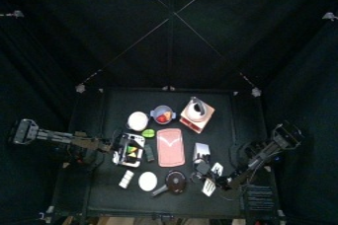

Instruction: Place cookie cutter on plate

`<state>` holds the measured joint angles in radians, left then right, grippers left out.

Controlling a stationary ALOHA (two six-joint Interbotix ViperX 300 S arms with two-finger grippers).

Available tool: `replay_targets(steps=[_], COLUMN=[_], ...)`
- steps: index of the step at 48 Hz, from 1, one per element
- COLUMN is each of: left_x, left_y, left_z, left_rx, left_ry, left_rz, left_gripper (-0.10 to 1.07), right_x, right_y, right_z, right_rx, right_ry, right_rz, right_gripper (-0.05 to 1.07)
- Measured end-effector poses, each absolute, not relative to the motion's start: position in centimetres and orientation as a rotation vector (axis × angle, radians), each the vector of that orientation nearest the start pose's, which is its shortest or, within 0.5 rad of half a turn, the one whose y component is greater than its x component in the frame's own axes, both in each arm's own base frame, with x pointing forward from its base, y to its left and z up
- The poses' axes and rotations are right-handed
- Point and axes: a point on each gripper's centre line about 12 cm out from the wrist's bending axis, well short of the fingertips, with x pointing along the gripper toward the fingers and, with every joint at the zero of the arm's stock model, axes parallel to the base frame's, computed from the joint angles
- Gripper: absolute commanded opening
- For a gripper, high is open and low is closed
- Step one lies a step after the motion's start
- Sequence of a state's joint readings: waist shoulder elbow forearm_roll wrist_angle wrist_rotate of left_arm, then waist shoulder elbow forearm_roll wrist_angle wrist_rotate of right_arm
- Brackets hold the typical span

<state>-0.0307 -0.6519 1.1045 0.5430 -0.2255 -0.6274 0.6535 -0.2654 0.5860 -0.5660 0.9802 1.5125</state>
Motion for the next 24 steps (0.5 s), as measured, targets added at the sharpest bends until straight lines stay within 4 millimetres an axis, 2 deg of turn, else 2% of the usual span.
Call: replay_targets(steps=[15,24], left_x=[24.8,24.8], left_y=[-2.1,-2.1], left_z=[24.1,24.1], left_rx=[-0.106,-0.106], left_ry=[0.264,0.265], left_rz=[-0.133,-0.131], left_gripper=[0.91,0.91], right_x=[29.0,30.0], right_y=[12.7,11.0], right_z=[25.3,25.7], right_rx=[0.457,0.488], right_ry=[0.863,0.832], right_rz=[-0.424,-0.467], right_gripper=[0.58,0.58])
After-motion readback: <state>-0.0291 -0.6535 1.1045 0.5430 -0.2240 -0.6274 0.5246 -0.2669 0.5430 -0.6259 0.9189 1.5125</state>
